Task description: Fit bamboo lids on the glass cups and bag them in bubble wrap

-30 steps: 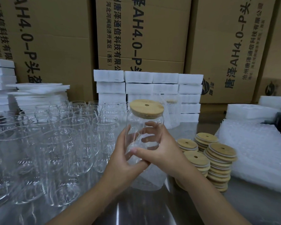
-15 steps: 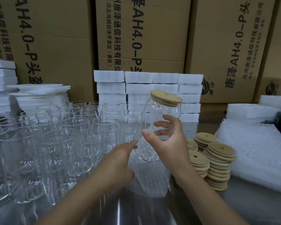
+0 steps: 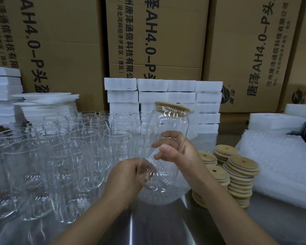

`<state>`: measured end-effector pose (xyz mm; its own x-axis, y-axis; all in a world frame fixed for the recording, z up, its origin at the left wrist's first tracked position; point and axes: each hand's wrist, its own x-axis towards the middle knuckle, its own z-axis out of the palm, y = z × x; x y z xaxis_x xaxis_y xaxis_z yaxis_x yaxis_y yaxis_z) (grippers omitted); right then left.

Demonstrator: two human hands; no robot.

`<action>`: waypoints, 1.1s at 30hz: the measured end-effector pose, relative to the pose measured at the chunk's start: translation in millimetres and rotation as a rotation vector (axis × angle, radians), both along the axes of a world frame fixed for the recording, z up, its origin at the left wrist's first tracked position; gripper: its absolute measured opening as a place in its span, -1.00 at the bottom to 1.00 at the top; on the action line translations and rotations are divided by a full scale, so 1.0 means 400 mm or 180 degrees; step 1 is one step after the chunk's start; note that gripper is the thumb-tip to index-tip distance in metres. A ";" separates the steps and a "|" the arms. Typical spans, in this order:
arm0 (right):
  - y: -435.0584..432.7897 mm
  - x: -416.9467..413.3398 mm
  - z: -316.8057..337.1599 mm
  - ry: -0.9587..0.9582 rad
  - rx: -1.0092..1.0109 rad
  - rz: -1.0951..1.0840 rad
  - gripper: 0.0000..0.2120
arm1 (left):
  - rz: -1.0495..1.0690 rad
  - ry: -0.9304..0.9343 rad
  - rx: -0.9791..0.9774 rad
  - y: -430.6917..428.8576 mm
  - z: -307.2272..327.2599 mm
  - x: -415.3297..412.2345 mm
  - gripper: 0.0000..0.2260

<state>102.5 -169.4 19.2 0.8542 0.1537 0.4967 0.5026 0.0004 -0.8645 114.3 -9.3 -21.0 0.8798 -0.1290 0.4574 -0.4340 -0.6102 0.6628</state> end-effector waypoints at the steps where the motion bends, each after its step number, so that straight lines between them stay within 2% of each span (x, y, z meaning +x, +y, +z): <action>1: -0.004 0.000 0.001 0.0028 -0.0050 0.0076 -0.35 | -0.0147 0.0116 -0.0232 -0.002 0.000 0.000 -0.67; 3: -0.015 0.000 0.005 0.0085 -0.0101 0.0219 -0.34 | -0.0416 0.0402 -0.0805 -0.010 0.001 -0.002 -0.70; 6: -0.029 -0.004 0.016 0.0127 -0.0126 0.0338 -0.33 | -0.0383 0.0725 -0.1414 -0.018 0.006 0.001 -0.77; 11: -0.040 -0.007 0.024 0.0086 -0.0194 0.0321 -0.34 | -0.0153 0.1044 -0.1741 -0.023 0.016 -0.006 -0.76; 15: -0.041 -0.003 0.020 0.0086 -0.0457 0.0189 -0.36 | -0.0271 0.1145 -0.1946 -0.023 0.022 -0.010 -0.79; 18: -0.040 -0.001 0.017 0.0016 -0.0529 0.0050 -0.36 | -0.0346 0.1272 -0.2382 -0.028 0.025 -0.009 -0.78; 23: -0.039 0.000 0.015 -0.0273 -0.0365 -0.0402 -0.34 | -0.0819 0.0985 -0.2738 -0.023 0.028 -0.008 -0.75; 27: -0.042 -0.005 0.025 -0.0434 0.0071 -0.0598 -0.34 | -0.1334 0.0560 -0.2466 -0.021 0.011 -0.002 -0.43; 29: -0.043 -0.009 0.033 -0.0474 0.0315 -0.0614 -0.30 | -0.1496 0.0434 -0.1864 -0.020 -0.008 -0.006 -0.17; 31: -0.041 -0.010 0.038 -0.0478 0.0554 -0.0575 -0.28 | -0.1368 0.0340 -0.1115 -0.024 -0.028 -0.009 0.12; 33: -0.035 -0.009 0.039 -0.0436 0.0781 -0.0502 -0.30 | -0.1036 0.0067 -0.0531 -0.032 -0.040 -0.010 0.18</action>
